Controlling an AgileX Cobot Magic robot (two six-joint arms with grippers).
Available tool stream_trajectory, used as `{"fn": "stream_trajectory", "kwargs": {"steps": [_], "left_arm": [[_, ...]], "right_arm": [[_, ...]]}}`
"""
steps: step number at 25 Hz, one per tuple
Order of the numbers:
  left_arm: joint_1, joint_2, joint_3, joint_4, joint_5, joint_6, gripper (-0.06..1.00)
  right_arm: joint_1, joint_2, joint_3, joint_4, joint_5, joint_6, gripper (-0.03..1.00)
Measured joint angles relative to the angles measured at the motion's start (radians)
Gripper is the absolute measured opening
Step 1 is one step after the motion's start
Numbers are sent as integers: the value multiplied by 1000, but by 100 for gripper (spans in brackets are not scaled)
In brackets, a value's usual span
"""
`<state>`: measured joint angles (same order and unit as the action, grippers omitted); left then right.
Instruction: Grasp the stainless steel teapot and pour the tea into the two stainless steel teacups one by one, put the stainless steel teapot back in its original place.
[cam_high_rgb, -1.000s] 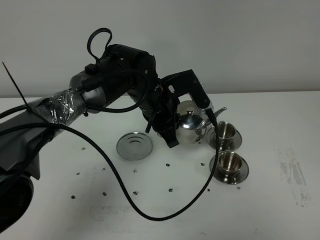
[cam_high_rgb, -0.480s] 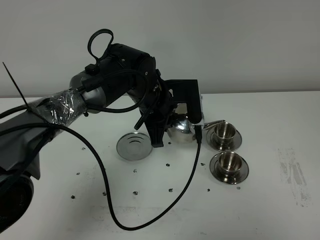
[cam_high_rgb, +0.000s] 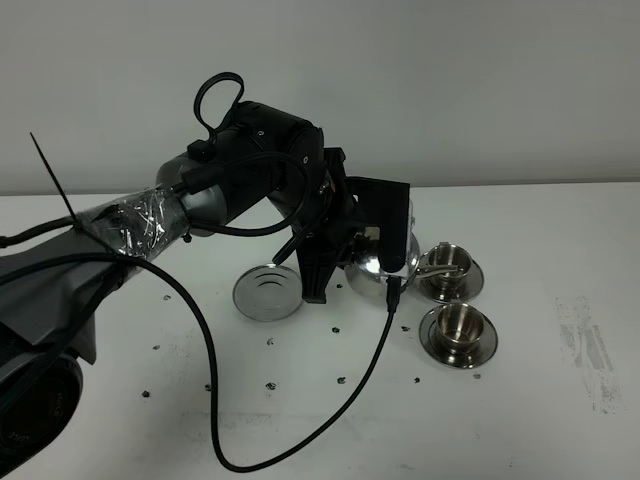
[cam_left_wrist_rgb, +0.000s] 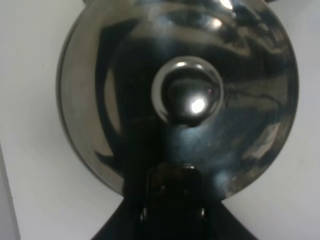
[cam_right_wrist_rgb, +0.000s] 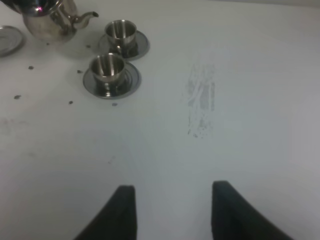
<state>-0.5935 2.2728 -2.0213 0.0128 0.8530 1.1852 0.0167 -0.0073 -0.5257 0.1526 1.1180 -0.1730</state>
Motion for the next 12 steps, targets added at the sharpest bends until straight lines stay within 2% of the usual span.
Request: {"fn": "stream_trajectory", "kwargs": {"steps": [3,7,12], "left_arm": [[-9,0,0,13,0,2,22],[-25,0,0,86,1,4,22],[-40,1,0,139,0,5,22]], "right_arm": [[0,0,0,0,0,0,34],[0,0,0,0,0,0,34],[0,0,0,0,0,0,34]]}}
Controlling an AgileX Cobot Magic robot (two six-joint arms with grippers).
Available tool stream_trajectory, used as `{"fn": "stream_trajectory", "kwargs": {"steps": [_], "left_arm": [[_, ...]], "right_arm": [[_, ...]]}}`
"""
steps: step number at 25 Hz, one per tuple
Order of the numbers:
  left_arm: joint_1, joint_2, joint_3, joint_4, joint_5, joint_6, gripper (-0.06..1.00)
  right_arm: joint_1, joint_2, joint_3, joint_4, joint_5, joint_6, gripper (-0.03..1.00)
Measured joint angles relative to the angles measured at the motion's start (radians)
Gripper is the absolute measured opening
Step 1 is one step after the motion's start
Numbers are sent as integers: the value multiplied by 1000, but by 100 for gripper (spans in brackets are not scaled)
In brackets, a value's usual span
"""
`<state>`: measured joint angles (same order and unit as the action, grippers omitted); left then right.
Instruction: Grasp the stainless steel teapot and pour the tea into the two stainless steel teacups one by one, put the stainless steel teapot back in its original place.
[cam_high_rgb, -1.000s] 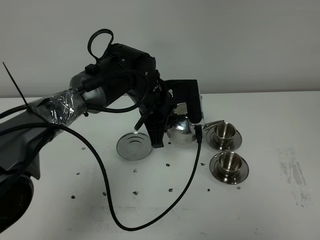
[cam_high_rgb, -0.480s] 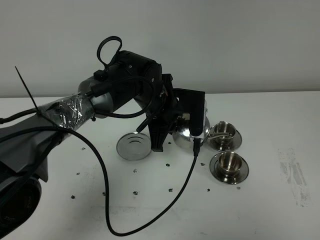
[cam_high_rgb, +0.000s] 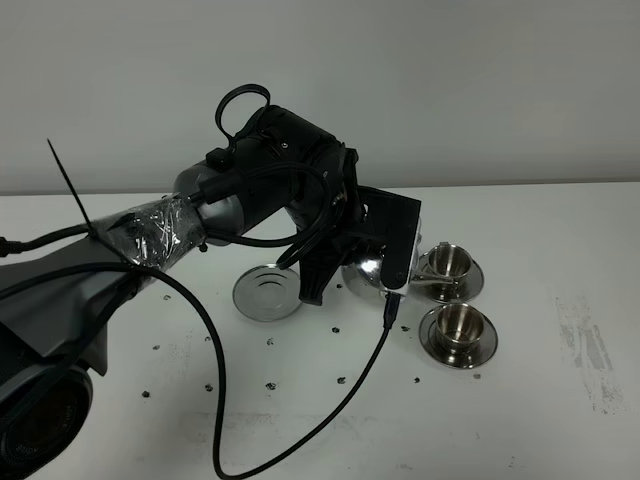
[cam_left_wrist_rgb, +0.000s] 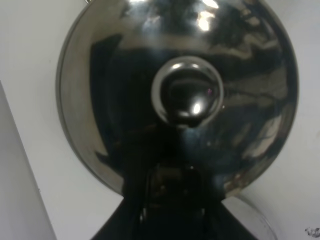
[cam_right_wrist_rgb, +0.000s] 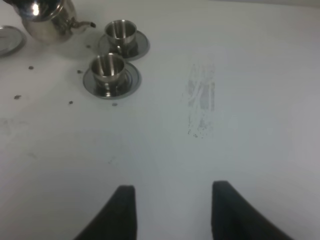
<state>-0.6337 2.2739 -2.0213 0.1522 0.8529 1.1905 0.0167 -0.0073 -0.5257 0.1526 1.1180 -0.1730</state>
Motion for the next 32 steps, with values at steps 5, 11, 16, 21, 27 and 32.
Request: {"fn": "stream_trajectory", "kwargs": {"steps": [5,11,16,21,27,32], "left_arm": [[-11,21,0,26,0,8,22],[-20,35,0,52,1,29,22],[-31,37,0,106,-1,32,22],[-48,37,0,159,-18,33,22],[-65,38,0,180,-54,33,22],[-69,38,0,219,-54,33,22]], "right_arm": [[0,0,0,0,0,0,34],[0,0,0,0,0,2,34],[0,0,0,0,0,2,34],[0,0,0,0,0,2,34],[0,0,0,0,0,3,34],[0,0,0,0,0,4,34]]}}
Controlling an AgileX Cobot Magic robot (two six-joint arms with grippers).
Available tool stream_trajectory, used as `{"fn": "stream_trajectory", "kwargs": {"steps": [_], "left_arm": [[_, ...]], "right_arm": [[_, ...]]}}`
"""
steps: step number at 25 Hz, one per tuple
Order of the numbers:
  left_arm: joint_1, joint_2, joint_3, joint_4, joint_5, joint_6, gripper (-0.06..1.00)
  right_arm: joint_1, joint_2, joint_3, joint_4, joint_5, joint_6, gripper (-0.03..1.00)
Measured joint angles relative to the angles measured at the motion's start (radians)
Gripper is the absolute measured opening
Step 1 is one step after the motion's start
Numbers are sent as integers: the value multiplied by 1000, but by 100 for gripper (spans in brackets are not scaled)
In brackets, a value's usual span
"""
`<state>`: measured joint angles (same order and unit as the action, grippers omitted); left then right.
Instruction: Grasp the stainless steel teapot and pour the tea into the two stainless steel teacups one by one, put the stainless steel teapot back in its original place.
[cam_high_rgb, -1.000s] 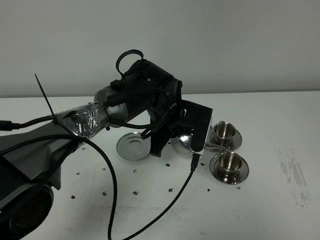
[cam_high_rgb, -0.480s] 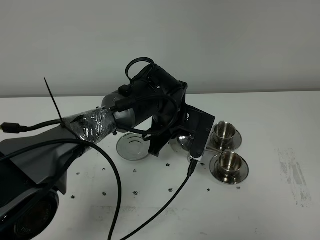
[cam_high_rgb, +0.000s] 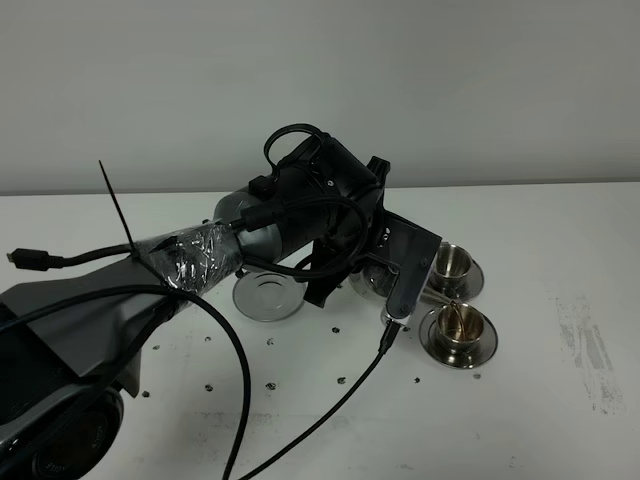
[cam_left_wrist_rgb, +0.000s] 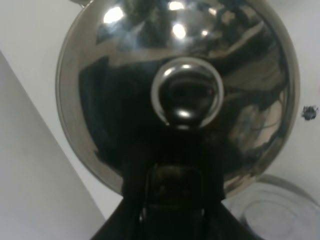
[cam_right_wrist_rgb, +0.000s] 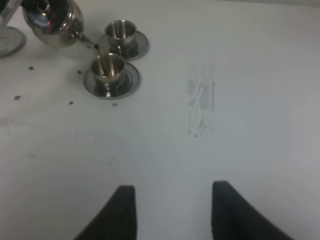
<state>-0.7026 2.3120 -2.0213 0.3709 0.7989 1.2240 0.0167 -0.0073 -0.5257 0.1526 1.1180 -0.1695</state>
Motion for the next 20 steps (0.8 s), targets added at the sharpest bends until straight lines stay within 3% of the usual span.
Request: {"fn": "stream_trajectory", "kwargs": {"steps": [20], "left_arm": [[-2,0,0,59,-49,0,22]], "right_arm": [[0,0,0,0,0,0,34]]}}
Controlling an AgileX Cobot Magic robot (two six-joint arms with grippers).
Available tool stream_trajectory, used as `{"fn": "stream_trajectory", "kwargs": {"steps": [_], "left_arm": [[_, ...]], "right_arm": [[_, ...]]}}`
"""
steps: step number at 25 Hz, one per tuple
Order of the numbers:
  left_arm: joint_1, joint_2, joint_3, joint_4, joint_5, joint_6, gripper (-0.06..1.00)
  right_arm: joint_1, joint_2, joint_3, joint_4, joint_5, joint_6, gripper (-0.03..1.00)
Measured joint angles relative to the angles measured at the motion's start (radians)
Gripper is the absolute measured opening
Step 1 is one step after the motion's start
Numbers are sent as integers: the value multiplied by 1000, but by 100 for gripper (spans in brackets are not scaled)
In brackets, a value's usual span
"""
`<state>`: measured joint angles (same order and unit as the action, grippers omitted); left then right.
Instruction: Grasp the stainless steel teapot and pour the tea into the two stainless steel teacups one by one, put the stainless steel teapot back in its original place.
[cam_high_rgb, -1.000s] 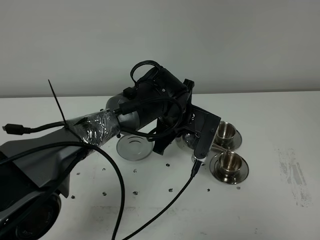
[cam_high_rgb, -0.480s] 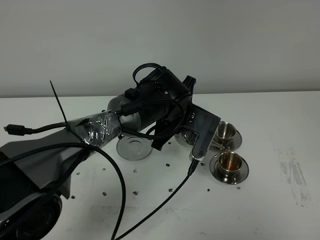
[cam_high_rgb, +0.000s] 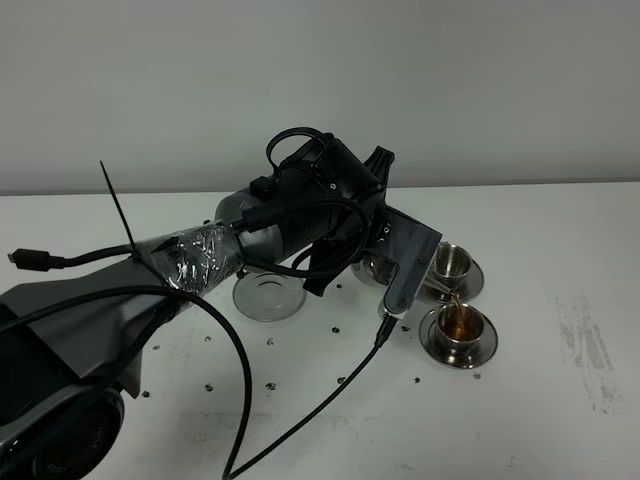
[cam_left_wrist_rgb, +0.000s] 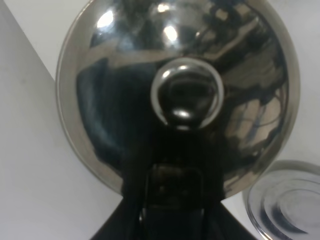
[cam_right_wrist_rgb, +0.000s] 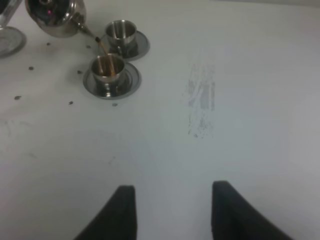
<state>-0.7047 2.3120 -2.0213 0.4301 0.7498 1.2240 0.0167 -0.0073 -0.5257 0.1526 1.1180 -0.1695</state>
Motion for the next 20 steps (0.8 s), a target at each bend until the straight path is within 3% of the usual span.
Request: {"fn": "stream_trajectory", "kwargs": {"steps": [20], "left_arm": [[-12,2,0,19,-23,34,22]], "right_arm": [[0,0,0,0,0,0,34]]}}
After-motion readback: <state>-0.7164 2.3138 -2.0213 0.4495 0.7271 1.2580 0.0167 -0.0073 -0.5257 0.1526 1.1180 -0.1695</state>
